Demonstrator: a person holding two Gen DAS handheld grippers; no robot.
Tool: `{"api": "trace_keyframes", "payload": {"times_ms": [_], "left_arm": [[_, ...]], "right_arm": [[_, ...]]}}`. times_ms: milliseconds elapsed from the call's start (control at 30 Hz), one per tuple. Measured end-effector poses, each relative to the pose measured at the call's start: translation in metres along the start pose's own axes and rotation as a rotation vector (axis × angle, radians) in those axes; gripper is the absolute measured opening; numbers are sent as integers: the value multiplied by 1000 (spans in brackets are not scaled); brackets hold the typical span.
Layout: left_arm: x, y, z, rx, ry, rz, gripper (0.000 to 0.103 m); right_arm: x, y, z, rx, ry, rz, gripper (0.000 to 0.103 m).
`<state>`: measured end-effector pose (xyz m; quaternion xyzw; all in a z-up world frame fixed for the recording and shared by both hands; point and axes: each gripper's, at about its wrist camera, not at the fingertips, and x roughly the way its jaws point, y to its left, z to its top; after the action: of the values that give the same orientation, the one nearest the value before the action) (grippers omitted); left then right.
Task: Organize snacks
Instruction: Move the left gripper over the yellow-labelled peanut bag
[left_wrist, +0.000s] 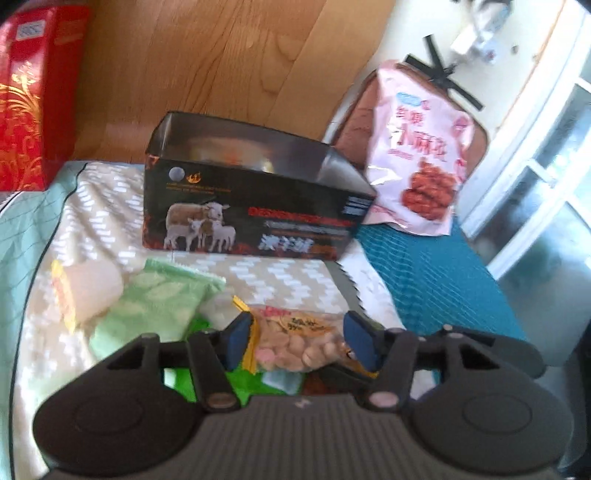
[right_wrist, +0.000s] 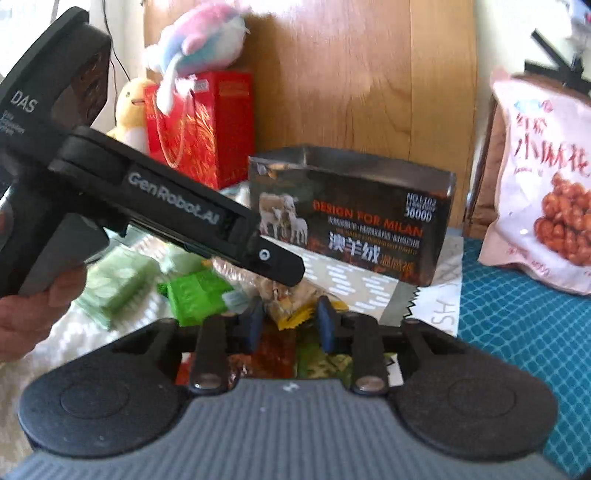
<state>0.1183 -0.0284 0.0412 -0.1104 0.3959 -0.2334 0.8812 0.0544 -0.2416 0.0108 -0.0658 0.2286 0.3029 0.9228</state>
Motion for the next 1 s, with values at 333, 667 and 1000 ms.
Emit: {"api": "trace_keyframes", "payload": {"times_ms": [333, 667, 1000], "left_arm": [[-72, 5, -97, -27, -63, 1, 49], [-76, 25, -123, -51, -167, -68, 70], [-71, 13, -125, 12, -160, -23, 72]], "right_arm": [[-46, 59, -47, -81, 12, 89, 39], [-38, 64, -51, -12, 65, 100, 85], [-42, 60, -53, 46, 49, 108, 87]]}}
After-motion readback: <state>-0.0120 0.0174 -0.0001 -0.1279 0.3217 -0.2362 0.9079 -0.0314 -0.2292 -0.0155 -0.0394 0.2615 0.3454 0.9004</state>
